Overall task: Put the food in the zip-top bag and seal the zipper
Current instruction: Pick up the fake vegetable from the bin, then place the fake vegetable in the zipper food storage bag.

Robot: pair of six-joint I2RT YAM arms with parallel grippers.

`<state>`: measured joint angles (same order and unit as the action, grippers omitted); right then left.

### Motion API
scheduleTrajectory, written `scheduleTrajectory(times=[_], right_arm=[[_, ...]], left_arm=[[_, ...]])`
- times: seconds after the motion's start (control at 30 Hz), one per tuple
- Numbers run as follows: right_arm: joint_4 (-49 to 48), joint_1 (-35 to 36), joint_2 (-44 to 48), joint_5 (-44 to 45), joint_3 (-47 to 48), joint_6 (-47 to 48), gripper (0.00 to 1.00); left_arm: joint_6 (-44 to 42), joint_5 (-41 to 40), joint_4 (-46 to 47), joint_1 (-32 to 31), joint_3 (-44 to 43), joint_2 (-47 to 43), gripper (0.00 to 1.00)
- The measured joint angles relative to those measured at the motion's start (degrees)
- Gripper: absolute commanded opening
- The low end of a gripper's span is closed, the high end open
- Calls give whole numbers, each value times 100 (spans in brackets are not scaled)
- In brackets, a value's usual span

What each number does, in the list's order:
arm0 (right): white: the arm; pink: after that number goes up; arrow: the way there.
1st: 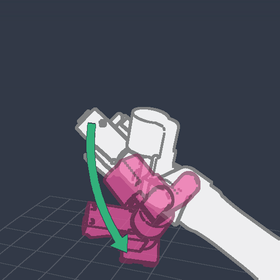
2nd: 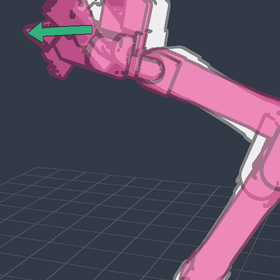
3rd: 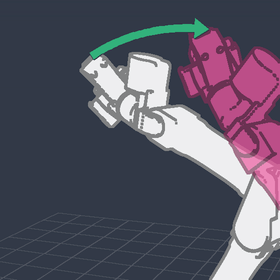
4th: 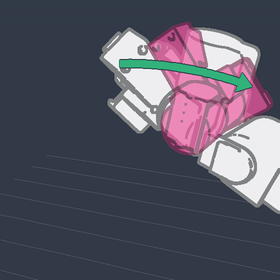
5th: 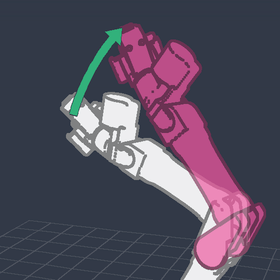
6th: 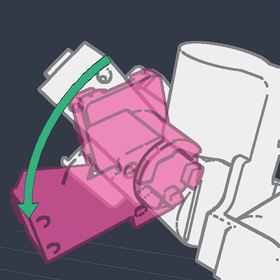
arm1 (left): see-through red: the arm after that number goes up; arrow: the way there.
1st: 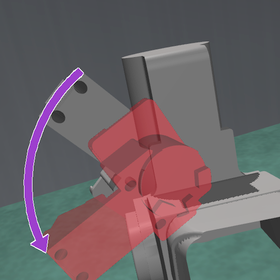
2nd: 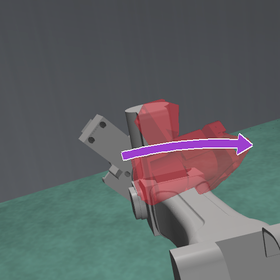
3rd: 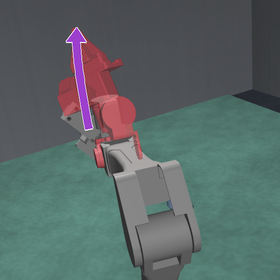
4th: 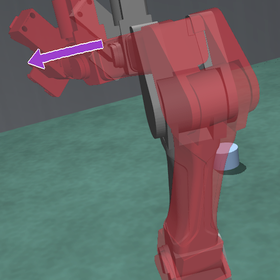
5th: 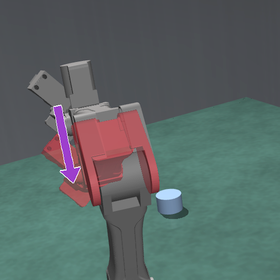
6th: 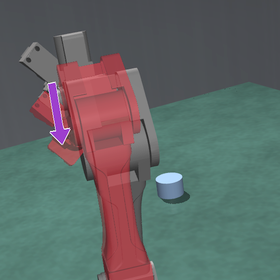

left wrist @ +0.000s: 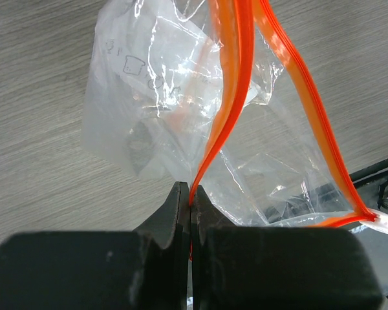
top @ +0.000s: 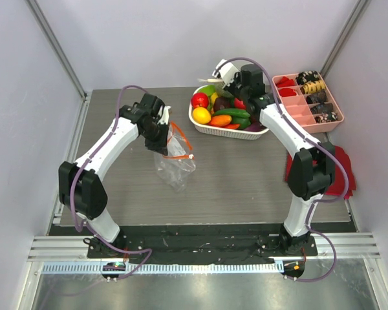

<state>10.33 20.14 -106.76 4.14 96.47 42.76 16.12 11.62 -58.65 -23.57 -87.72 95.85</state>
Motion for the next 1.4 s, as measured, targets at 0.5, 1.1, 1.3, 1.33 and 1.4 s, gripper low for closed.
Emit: scheduleTrajectory(times=[0.5,1.1,1.3,1.33,1.4], right_arm=[[221,61,529,-603,50,-743,1],[507,192,1884,-1375,428,-2538,1],[1047,192,2575,-2135,352,-3585,1],[1084,192,2708,-2273,251,-3858,1],[1084,192,2920,-2435,57,-4266,1]], left_arm=[[-4,20,-13,0,-35,9,0],[44,221,179,208,199,-177,0],[151,114,597,361,538,-713,0],[157,109,684,361,597,-822,0],[168,162,835,361,693,-977,0]])
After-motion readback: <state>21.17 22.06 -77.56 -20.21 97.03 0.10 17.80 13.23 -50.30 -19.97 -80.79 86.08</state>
